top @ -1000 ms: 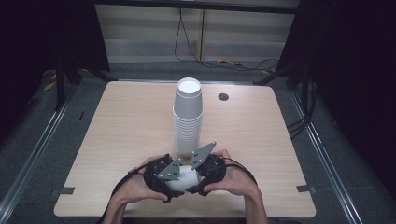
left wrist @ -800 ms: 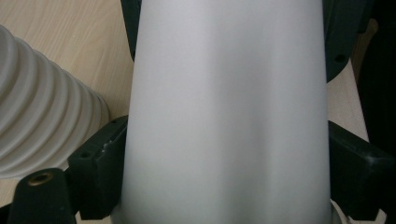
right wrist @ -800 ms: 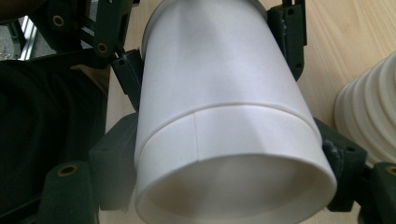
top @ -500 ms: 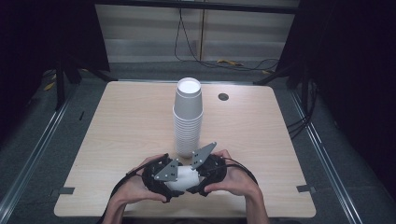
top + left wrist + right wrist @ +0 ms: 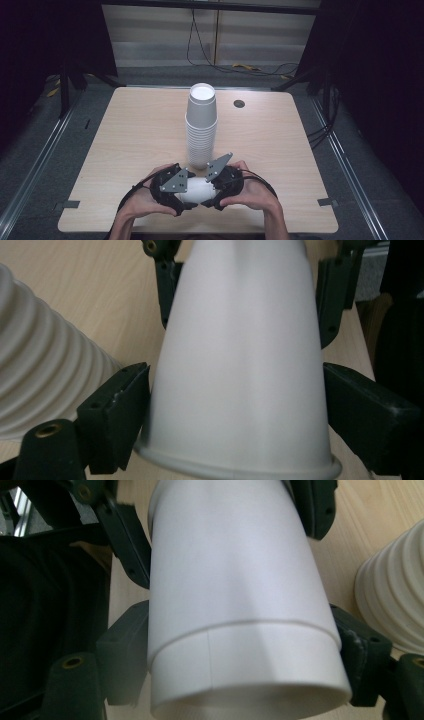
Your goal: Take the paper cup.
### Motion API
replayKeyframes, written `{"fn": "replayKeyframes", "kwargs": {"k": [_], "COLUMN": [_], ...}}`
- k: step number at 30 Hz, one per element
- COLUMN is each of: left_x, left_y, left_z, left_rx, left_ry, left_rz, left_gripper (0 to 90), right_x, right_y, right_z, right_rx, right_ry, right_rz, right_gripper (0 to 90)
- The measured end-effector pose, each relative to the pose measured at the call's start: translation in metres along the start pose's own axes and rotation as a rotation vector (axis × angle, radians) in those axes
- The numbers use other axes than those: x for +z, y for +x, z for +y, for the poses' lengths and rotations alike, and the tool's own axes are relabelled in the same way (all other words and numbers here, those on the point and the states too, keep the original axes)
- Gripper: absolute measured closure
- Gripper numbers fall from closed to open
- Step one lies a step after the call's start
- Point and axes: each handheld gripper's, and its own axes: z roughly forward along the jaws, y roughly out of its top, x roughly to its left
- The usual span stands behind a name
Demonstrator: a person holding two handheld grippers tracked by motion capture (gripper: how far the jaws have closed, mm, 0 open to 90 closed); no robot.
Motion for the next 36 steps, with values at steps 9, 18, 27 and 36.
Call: {"fn": "replayKeyframes", "kwargs": {"k": [9, 18, 27, 36], "left_x": [-0.01, -0.016, -0.022, -0.029], "left_y": [0.005, 0.01, 0.012, 0.013], "left_z": [-0.007, -0.013, -0.025, -0.032], "left_rx": [-0.081, -0.139, -0.224, -0.25], "left_ry": [-0.137, -0.219, -0.348, -0.391], "left_rz": [0.01, 0.035, 0.071, 0.109], "left_gripper": [15.7, 15.9, 15.9, 15.7], "right_x": [0.0, 0.001, -0.001, 0.0], "right_y": [-0.002, -0.006, -0.006, -0.008], "right_z": [-0.002, -0.01, -0.021, -0.036], "right_rx": [0.017, 0.049, 0.076, 0.119], "right_ry": [-0.018, -0.02, -0.063, -0.146], "right_rz": [-0.048, -0.06, -0.105, -0.122], "right_gripper": [22.4, 22.2, 21.8, 21.5]}}
